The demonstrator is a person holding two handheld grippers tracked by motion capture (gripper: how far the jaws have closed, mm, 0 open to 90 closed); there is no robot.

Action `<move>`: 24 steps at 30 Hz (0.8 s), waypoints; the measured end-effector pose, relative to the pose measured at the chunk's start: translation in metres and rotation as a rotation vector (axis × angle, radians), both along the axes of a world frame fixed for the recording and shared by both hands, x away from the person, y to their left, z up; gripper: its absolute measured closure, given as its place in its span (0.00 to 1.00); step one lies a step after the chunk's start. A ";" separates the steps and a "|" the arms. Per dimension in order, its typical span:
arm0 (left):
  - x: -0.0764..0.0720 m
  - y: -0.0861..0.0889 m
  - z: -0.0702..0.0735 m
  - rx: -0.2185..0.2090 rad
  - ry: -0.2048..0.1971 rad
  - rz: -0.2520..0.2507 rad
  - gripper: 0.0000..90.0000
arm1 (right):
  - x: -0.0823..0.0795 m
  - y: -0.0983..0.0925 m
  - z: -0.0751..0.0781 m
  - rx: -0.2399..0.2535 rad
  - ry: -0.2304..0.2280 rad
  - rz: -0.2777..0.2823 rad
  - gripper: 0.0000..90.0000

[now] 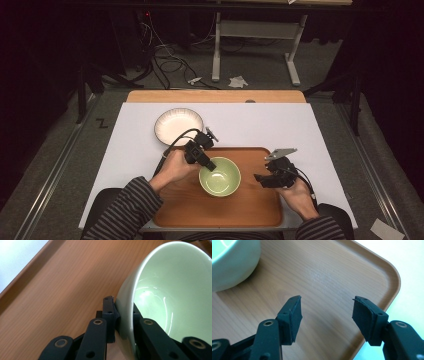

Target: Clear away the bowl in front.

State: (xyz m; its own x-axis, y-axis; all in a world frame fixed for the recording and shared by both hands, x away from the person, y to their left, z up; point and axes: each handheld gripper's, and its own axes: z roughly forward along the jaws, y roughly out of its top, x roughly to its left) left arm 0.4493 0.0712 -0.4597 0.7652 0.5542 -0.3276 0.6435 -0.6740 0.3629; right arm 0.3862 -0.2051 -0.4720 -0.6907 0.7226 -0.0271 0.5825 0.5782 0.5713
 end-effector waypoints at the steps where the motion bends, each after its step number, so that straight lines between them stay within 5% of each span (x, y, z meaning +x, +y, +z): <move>1: 0.000 0.000 0.000 0.003 0.000 -0.002 0.92 | 0.000 0.000 0.000 -0.001 0.001 0.001 0.46; 24: 0.002 0.000 -0.008 0.034 0.012 0.000 0.92 | 0.000 0.000 0.000 -0.007 0.011 0.005 0.46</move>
State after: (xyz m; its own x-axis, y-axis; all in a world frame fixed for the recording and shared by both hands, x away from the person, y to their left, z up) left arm 0.4512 0.0716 -0.4680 0.7617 0.5648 -0.3175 0.6473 -0.6859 0.3325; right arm 0.3859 -0.2047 -0.4724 -0.6949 0.7186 -0.0248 0.5853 0.5854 0.5610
